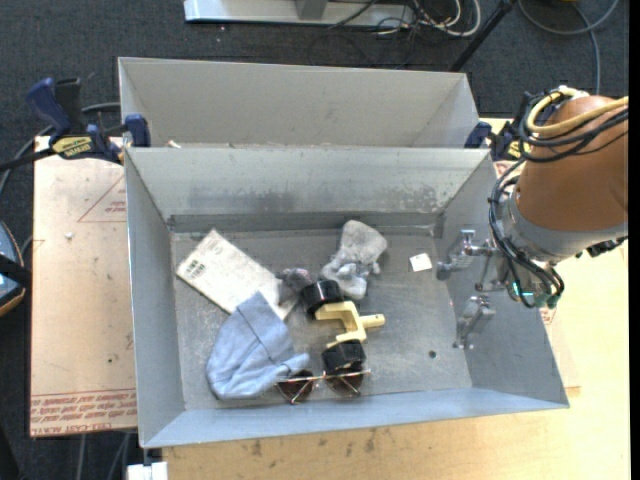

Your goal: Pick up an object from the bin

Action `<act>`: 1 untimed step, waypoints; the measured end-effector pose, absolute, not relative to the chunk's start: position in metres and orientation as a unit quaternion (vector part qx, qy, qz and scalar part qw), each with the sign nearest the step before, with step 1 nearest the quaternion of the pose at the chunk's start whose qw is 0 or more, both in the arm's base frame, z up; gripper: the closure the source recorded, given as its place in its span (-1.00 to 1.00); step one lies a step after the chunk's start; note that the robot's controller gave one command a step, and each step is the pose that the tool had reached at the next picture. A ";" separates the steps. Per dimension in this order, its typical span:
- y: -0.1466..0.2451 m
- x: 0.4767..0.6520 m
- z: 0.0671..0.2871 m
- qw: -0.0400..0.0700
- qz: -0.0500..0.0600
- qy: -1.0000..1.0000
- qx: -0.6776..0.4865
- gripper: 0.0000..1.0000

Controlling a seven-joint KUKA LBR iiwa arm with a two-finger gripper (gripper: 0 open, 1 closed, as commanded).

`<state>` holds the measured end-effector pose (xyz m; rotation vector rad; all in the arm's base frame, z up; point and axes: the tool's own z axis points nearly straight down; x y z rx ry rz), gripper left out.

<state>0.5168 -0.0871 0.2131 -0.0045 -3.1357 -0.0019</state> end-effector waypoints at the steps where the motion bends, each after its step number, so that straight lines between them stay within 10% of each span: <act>1: -0.087 0.518 0.216 0.000 0.000 -1.000 0.000 -1.00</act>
Offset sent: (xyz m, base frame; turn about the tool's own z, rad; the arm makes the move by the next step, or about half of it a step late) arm 0.0381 0.0882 -0.1431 -0.5033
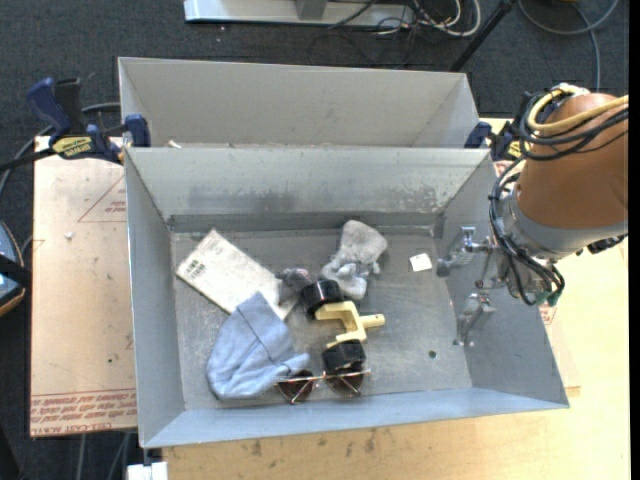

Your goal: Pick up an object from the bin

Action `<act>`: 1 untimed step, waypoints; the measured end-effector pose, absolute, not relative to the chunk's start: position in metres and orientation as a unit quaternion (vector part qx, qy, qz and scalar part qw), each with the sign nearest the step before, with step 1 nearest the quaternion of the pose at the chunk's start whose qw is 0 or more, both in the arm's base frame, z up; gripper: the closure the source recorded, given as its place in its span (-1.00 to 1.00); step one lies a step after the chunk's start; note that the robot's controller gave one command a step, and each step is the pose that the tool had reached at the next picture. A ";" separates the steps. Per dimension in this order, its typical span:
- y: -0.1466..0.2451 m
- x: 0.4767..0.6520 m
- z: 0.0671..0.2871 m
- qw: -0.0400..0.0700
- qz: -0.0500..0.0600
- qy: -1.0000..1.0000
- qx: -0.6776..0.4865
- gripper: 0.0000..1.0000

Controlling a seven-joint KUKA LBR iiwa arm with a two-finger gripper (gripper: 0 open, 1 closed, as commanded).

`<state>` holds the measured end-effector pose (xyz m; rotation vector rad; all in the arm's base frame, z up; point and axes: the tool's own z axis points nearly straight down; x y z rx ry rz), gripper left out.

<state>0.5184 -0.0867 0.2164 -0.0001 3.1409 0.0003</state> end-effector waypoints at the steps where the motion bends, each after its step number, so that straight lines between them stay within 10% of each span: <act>1: -0.061 0.530 0.175 0.002 0.000 0.997 -0.072 -1.00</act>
Offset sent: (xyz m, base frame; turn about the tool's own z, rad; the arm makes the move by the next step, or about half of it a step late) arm 0.0312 0.0920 -0.0580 -0.1121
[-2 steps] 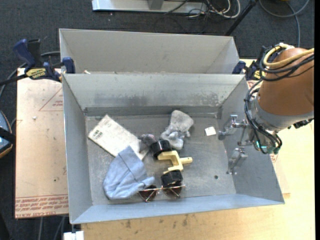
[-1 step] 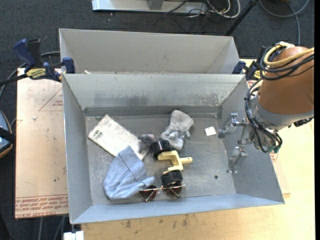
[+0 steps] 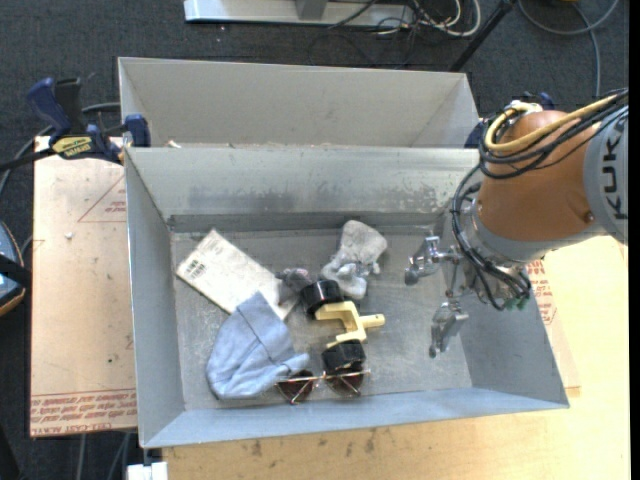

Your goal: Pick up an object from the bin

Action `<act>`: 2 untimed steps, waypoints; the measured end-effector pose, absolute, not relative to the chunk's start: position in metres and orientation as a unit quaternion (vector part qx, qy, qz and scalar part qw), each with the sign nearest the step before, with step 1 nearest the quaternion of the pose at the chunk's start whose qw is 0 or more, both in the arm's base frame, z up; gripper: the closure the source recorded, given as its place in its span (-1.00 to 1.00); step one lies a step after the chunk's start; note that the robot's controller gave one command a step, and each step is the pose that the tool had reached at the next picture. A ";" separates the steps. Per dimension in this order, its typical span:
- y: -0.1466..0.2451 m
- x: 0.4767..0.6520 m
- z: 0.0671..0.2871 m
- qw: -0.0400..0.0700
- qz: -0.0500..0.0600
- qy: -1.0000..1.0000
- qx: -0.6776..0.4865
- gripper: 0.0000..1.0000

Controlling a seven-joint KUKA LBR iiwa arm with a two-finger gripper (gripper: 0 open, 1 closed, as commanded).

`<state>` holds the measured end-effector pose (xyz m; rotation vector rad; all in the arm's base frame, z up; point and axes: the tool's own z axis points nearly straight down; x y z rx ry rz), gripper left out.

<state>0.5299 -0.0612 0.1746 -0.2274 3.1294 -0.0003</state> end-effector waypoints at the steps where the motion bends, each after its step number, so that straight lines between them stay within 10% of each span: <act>1: -0.006 0.546 0.160 0.001 0.000 0.998 -0.060 -1.00; 2: 0.013 0.532 0.142 0.001 0.001 0.987 -0.162 -1.00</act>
Offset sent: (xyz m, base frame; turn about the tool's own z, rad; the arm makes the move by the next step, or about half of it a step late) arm -0.0104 0.0724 -0.0457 -0.2905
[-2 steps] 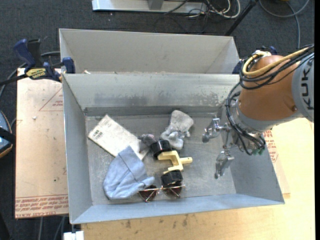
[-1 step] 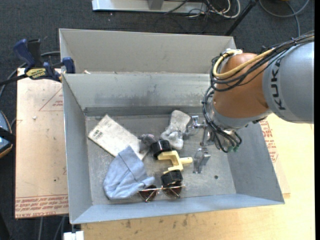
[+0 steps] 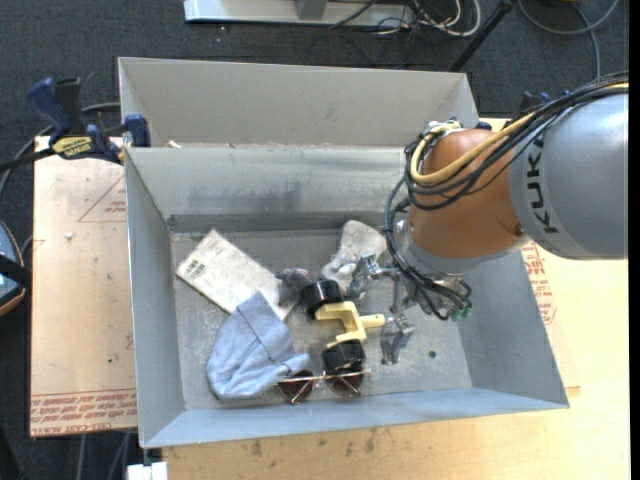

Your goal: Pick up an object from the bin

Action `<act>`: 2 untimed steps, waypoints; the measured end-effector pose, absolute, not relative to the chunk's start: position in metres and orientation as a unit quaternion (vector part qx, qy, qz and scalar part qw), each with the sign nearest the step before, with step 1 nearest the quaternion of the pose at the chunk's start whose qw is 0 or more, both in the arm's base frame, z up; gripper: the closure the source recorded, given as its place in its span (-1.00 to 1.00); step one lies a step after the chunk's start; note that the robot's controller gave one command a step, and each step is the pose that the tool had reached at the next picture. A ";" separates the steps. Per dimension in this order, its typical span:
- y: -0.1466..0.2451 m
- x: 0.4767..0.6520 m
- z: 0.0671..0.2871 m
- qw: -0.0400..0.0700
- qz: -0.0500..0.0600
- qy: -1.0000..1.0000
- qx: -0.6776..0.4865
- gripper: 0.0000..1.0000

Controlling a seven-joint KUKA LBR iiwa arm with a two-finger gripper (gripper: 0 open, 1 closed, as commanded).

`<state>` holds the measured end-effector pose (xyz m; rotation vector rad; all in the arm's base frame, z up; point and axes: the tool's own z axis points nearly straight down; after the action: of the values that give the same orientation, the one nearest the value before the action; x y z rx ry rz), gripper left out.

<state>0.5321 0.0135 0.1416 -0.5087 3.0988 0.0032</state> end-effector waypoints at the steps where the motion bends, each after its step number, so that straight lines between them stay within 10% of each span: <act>1: 0.015 0.517 0.082 0.002 0.000 0.940 -0.342 -1.00; 2: 0.020 0.521 0.073 0.017 -0.005 0.935 -0.354 1.00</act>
Offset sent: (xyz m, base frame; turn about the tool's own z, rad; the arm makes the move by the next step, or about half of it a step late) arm -0.0254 0.0055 -0.0716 -0.4018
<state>0.5207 0.0198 0.0732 -1.0997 2.9056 -0.0142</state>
